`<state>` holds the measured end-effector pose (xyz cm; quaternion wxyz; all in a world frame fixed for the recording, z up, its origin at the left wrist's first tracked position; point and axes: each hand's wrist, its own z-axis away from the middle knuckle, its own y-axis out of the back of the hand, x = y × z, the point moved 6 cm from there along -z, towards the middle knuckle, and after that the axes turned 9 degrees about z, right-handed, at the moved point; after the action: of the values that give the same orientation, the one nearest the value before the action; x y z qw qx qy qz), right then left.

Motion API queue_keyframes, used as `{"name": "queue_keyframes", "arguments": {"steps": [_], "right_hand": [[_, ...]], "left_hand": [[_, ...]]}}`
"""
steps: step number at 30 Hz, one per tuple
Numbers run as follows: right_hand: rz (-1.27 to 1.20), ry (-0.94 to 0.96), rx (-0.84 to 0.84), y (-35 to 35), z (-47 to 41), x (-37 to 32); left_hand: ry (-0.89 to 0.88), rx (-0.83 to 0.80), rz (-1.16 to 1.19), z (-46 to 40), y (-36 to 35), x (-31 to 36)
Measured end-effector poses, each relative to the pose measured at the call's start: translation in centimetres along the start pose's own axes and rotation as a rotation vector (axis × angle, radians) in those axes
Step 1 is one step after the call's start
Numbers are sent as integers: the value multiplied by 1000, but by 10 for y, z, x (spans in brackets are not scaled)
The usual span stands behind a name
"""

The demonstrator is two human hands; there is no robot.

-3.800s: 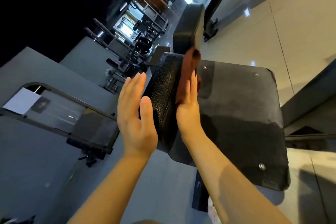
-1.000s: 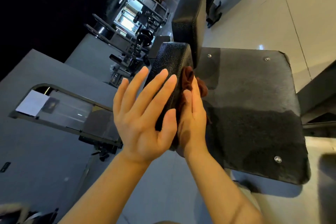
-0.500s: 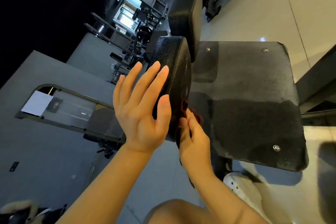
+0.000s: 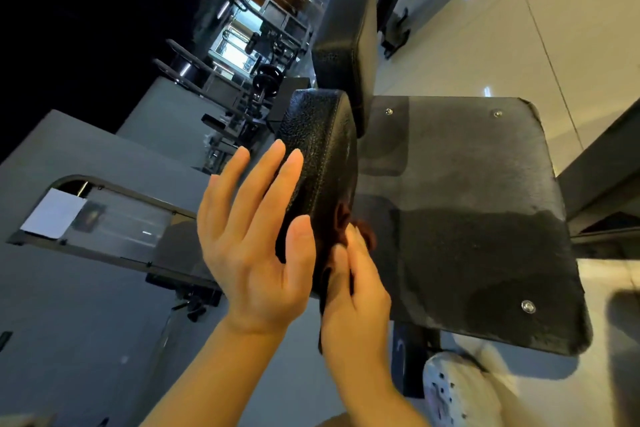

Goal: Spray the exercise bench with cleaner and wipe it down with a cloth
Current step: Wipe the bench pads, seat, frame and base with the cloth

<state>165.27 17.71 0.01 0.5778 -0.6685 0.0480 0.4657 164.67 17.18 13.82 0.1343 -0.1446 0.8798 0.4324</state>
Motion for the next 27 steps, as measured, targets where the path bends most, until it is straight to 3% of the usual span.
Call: {"name": "queue_keyframes", "arguments": {"steps": [4,10,15,19,22,25,27], "right_hand": [[74,37,-49,2,-4,0],[195,-132,12,4,-82,6],[-51,-160,98,-2,-48,1],[-214,-12,204,16,-33,-42],[-316,160,81,1,-40,-80],[20,345,-25,-22,-40,-89],[88,302,-74,-24,-45,-78]], "left_hand": [[15,38,5,3,0,1],[18,36,-18,3,-2,0],[43,-12,-44,1,-1,-2],[69,-25,-33,-2,1,0],[74,-7,1,-3,2,3],[137,6,47,-2,3,0],[141,-6,60,-1,3,2]]}}
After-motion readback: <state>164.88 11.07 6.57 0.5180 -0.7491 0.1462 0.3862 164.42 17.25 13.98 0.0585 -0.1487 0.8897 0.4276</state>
